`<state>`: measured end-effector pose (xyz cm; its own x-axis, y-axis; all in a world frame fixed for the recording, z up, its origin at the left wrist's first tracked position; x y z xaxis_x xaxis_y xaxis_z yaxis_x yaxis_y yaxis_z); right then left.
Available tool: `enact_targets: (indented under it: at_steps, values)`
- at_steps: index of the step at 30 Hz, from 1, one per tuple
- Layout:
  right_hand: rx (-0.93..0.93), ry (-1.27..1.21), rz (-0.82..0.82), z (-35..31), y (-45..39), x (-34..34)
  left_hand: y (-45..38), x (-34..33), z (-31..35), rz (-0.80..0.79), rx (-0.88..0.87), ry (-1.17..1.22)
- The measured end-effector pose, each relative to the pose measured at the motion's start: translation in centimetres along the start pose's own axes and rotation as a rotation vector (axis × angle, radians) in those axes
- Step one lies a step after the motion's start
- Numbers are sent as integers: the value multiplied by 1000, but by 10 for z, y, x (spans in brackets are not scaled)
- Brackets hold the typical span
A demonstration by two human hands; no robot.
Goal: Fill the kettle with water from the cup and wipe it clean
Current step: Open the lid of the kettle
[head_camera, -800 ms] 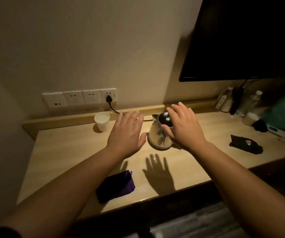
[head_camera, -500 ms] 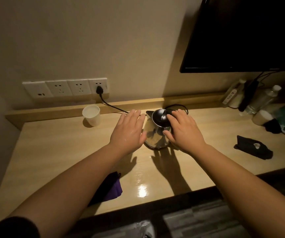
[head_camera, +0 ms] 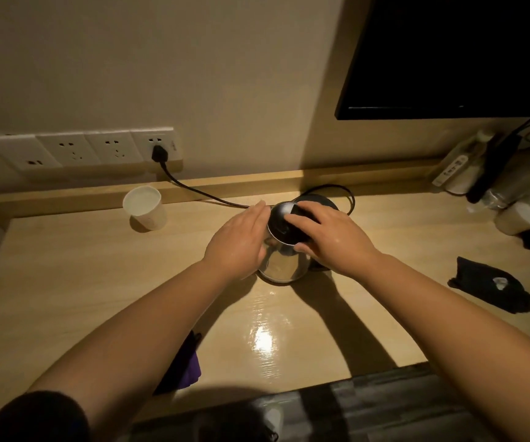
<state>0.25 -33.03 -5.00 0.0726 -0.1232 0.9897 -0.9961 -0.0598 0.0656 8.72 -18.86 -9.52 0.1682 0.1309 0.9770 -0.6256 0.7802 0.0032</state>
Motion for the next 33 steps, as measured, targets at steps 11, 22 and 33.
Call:
enact_targets:
  at_steps: [11,22,33]
  values:
    - [81,-18,-57,-9,-20,4,33,-21,4,58,82,-52]
    - [12,-269,130,2,-13,3,34,-25,2,26,124,-38]
    - [-258,-653,459,17,22,-13,32,-25,4,46,146,-19]
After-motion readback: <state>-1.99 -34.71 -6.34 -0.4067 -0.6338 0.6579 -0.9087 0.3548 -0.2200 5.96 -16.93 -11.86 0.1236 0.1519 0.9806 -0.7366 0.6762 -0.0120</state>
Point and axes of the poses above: each hand's wrist, its own y-axis away from the middle knuckle, its own x-axis out of the back of the hand, z = x × y, the point moved 5 cm from there along -y, towards the middle knuckle, and after that the axes turned 3 degrees about -z, right-handed, at the moved point
